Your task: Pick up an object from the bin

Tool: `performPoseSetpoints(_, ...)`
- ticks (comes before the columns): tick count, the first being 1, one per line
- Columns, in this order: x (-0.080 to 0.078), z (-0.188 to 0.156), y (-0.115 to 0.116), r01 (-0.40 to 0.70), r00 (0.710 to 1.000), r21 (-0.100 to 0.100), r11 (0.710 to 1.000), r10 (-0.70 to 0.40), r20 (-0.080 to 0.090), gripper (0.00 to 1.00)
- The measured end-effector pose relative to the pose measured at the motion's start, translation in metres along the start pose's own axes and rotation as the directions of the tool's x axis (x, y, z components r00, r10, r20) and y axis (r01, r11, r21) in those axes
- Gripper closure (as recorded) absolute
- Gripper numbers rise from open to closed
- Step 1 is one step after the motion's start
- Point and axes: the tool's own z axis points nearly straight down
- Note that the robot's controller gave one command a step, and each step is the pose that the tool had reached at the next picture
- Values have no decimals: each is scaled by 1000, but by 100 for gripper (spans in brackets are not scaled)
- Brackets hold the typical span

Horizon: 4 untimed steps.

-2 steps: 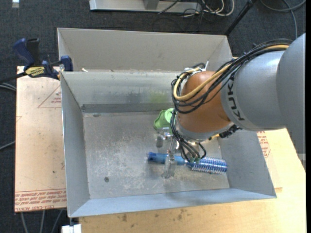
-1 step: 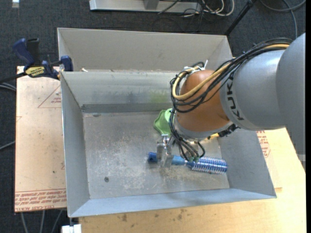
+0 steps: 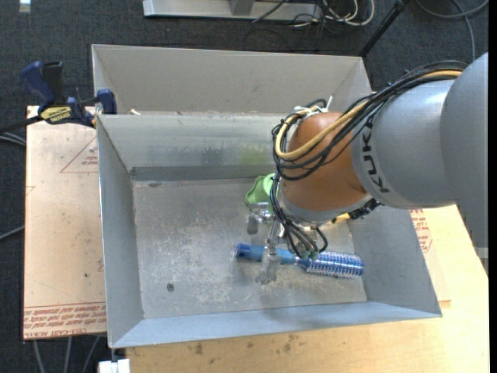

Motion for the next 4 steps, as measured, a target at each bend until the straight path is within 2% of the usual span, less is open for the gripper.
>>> performPoseSetpoints(1, 12, 44, -10, -2, 1000, 0, 1000, 2, -4, 0)
performPoseSetpoints(2, 11, 41, -10, -2, 1000, -1, 1000, 2, 0, 100)
performPoseSetpoints(3, -6, -89, -8, 4, 1000, 0, 1000, -4, 11, 100)
performPoseSetpoints(4, -48, -211, 9, 58, 998, 1, 998, -58, 15, 100)
